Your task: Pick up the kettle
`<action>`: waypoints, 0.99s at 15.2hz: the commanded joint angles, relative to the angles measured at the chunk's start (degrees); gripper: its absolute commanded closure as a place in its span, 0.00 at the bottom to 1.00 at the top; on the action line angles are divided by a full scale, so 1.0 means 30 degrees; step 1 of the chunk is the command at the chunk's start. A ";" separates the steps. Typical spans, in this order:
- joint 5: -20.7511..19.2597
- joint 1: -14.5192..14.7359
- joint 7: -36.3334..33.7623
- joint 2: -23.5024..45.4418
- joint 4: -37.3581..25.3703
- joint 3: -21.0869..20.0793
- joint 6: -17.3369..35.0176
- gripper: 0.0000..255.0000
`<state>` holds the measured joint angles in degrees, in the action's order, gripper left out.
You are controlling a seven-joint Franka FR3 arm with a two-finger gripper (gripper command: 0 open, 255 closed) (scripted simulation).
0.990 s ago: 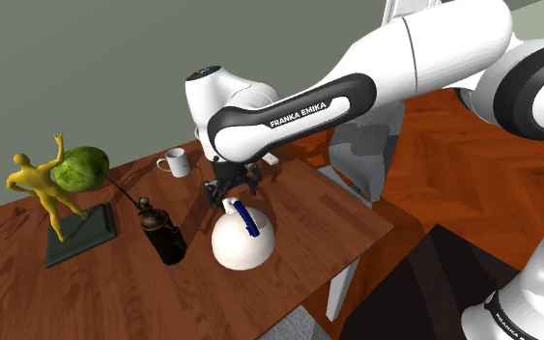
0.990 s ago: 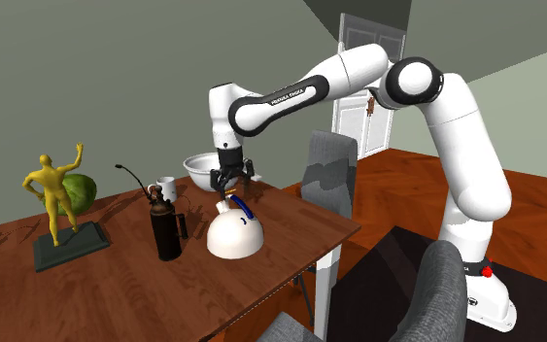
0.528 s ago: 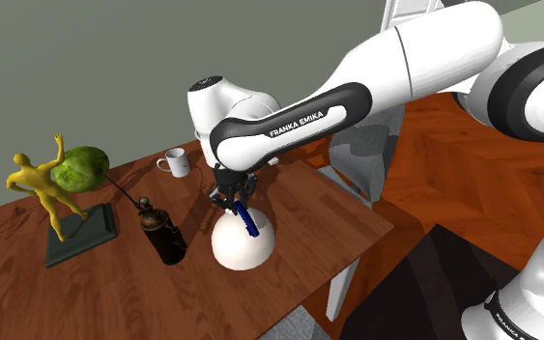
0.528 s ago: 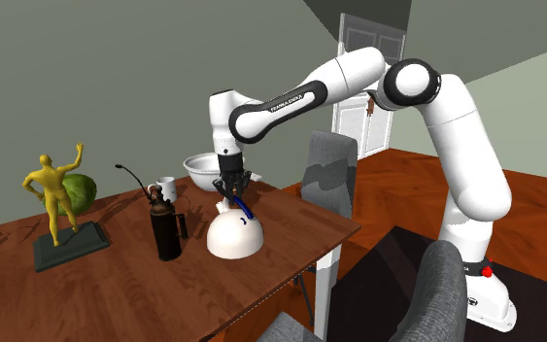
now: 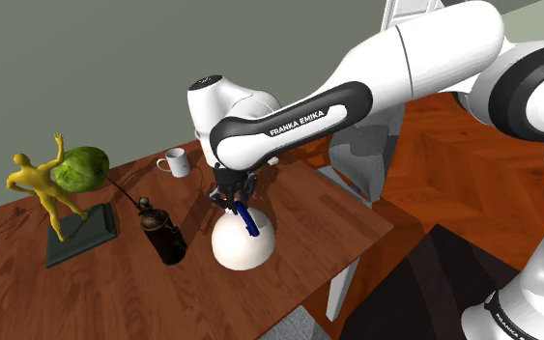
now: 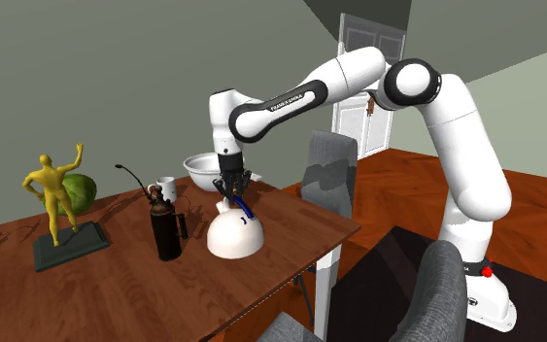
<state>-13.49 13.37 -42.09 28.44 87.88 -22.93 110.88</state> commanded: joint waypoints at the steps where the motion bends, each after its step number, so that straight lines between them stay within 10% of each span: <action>1: 0.0061 -0.0010 0.0054 -0.0129 -0.0211 -0.0030 -0.0317 1.00; 15: 0.0422 0.0117 0.0411 -0.0755 -0.2693 -0.0219 -0.3349 1.00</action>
<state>-12.25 13.69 -40.93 26.25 80.34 -23.57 101.35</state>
